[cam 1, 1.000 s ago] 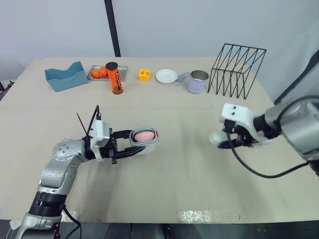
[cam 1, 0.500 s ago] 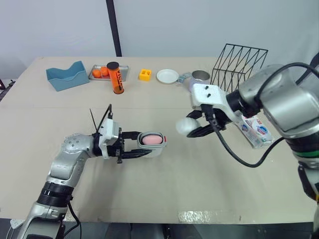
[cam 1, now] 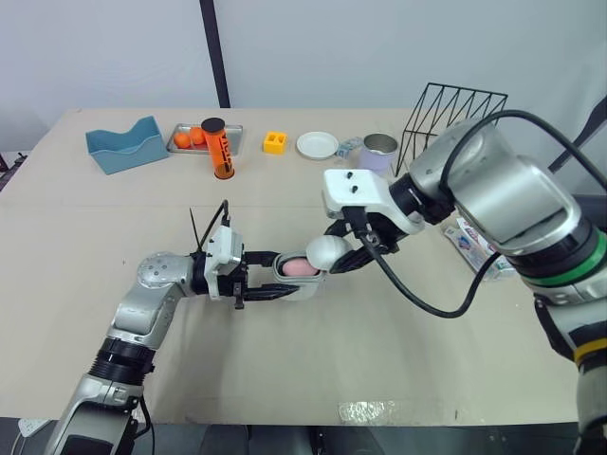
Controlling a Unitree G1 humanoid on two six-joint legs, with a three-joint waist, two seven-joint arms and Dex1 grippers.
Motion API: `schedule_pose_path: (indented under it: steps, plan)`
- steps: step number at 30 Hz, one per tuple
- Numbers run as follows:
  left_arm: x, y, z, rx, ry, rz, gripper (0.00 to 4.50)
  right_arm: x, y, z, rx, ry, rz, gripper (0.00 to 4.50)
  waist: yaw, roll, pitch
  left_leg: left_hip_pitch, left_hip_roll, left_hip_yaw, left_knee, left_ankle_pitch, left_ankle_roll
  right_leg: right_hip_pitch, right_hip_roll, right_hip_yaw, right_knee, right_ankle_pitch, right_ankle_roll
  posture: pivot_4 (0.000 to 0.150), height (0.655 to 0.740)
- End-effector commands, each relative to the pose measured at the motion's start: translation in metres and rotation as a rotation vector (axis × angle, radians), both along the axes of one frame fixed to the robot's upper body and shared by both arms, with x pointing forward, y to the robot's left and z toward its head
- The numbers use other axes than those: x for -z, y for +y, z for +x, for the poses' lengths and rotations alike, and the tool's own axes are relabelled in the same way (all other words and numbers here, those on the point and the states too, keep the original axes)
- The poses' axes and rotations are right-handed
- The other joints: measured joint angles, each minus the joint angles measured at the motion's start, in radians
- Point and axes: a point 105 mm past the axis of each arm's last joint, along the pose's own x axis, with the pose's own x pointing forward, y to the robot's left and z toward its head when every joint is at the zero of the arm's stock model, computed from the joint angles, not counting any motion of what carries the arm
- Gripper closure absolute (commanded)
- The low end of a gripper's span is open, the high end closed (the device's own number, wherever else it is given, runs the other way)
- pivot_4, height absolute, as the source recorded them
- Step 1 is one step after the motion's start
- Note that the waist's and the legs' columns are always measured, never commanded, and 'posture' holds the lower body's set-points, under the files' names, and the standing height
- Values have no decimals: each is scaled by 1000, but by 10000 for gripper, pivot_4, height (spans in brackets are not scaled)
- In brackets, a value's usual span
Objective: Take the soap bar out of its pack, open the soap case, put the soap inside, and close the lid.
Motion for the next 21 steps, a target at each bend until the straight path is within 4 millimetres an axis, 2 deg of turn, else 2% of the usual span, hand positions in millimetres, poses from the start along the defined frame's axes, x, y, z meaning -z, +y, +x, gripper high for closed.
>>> schedule_pose_path:
  steps: [1, 14, 21]
  plan:
    - [-10, -3, 1, 16, -55, -14, 25629, -14, 7, -2, -28, -38, 14, 23842, 0, 0, 0, 0, 0, 0, 0, 0, 0, 0, 0, 0, 0, 0, 0, 1500, 7371]
    - [-8, -11, 9, 16, -66, 19, 25629, -11, 26, -10, -73, -4, -12, 23842, 0, 0, 0, 0, 0, 0, 0, 0, 0, 0, 0, 0, 0, 0, 0, 1500, 7371]
    - [-9, -16, 8, 21, -69, 12, 25629, -4, 31, -4, -61, -5, -55, 23842, 0, 0, 0, 0, 0, -1, 0, 0, 0, 0, 0, -1, 0, 0, 0, 1500, 7371]
